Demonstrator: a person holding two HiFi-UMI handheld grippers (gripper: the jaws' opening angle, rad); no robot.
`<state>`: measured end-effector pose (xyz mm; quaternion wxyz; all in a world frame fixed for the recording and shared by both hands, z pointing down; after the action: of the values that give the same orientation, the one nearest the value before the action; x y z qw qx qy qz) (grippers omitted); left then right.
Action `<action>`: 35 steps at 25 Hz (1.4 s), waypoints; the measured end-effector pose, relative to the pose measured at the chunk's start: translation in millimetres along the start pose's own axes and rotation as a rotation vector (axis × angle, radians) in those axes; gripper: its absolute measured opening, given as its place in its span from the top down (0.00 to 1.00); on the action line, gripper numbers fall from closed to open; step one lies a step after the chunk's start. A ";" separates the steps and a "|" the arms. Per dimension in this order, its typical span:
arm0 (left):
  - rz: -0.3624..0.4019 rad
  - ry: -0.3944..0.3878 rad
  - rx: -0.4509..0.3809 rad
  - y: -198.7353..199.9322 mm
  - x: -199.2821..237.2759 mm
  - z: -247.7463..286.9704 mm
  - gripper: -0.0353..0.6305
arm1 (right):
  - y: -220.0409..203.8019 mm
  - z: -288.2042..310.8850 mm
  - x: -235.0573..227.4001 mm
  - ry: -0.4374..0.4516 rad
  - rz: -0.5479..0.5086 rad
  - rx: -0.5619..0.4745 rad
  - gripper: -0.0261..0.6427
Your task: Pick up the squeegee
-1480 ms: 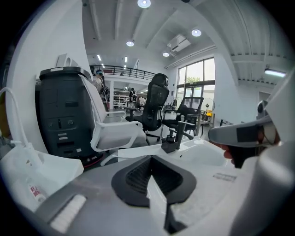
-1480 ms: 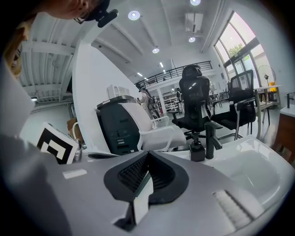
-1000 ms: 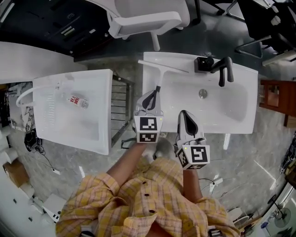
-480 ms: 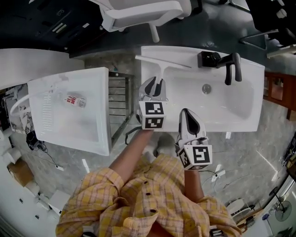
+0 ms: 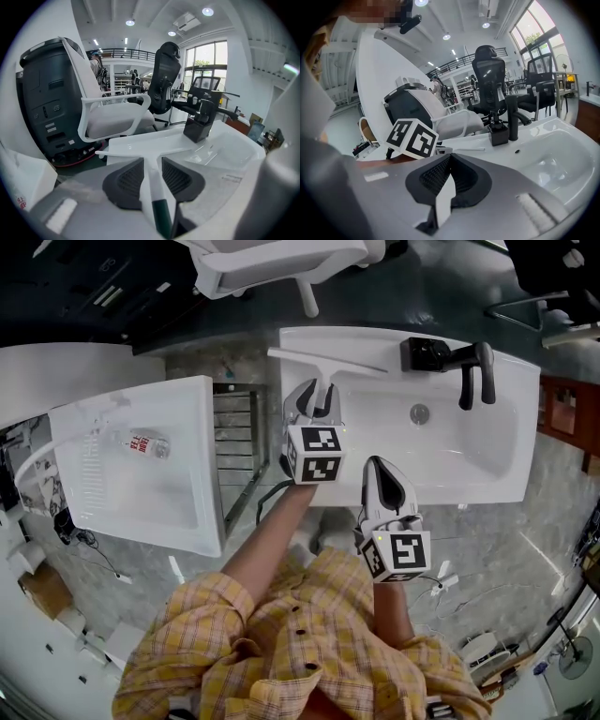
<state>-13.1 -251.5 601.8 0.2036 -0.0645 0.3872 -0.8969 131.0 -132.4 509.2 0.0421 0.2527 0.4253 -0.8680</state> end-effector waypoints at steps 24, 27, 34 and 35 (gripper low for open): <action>0.003 0.051 0.076 -7.1 -3.4 23.4 0.82 | -5.0 -8.2 -6.4 -0.027 0.001 -0.003 0.96; 0.001 0.052 0.071 -6.2 -5.5 19.0 0.82 | -4.1 -11.1 -8.0 -0.026 -0.002 -0.006 0.96; -0.015 0.066 0.039 1.5 -2.9 0.6 0.82 | -0.2 -20.0 -4.7 -0.012 -0.019 -0.023 0.96; -0.019 0.068 0.035 2.3 -2.4 -3.2 0.82 | 0.9 -22.0 -3.8 -0.009 -0.022 -0.027 0.96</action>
<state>-11.0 -249.7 598.0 0.1827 -0.0340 0.3774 -0.9072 143.4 -116.8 499.1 0.0376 0.2435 0.4394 -0.8639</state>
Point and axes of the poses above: the fingertips, and each gripper's own axes: z forward along the fingers, x to its left, y out of its top, the point moved 9 cm from there along -z, backward along the fingers, and after that the axes turned 11 degrees about z, right-handed, at the moved point
